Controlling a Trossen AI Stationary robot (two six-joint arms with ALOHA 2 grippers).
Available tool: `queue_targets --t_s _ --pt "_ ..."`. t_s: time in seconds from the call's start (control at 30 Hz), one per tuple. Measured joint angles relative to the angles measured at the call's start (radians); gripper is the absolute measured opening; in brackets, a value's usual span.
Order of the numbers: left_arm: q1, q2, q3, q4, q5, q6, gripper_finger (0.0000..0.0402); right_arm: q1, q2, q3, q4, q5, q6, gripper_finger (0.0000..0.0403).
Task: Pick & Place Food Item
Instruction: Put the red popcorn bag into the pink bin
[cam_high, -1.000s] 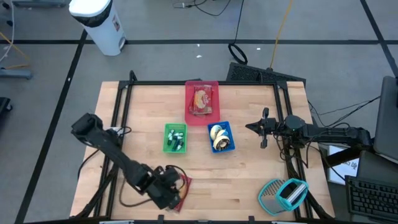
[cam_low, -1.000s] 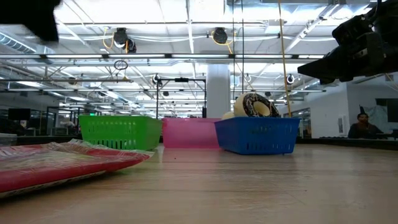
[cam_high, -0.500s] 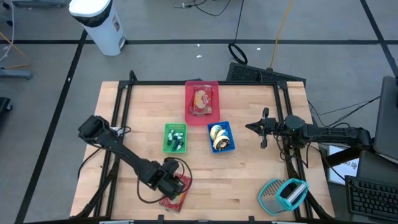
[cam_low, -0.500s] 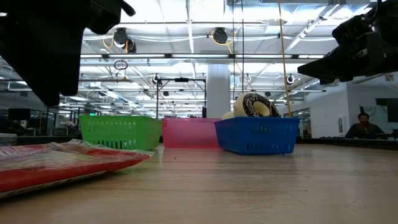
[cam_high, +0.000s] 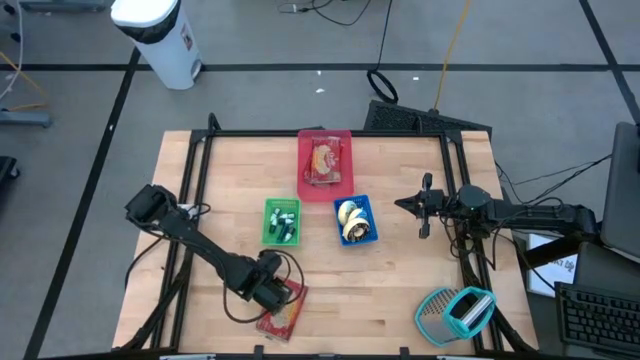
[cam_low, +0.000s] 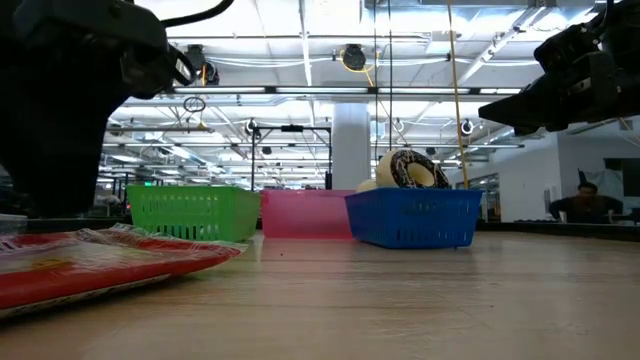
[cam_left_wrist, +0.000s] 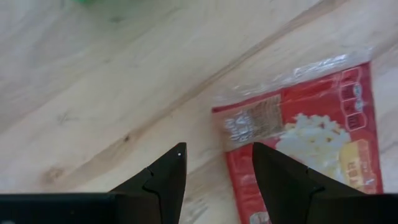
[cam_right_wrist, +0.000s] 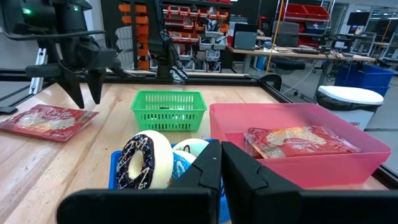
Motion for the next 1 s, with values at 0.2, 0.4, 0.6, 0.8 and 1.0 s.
queue_targets --t_s 0.2,0.4,0.6,0.8,1.0 --pt "0.000 0.000 0.000 0.051 -0.060 0.057 0.0182 0.000 0.000 0.000 0.000 0.000 0.000 0.0004" --pt "-0.005 0.000 0.000 0.111 -0.078 0.069 0.0182 0.000 0.000 0.000 0.000 0.000 -0.001 0.0004" --pt "-0.019 0.000 0.000 0.154 -0.076 0.061 0.0182 0.000 0.000 0.000 0.000 0.000 -0.001 0.0004" --pt "-0.007 0.000 0.000 0.141 -0.074 0.045 0.0182 0.000 0.000 0.000 0.000 0.000 -0.001 0.0004" --pt "0.030 0.000 0.000 0.105 0.003 0.049 0.0182 0.000 0.000 0.000 0.000 0.000 0.000 0.0004"
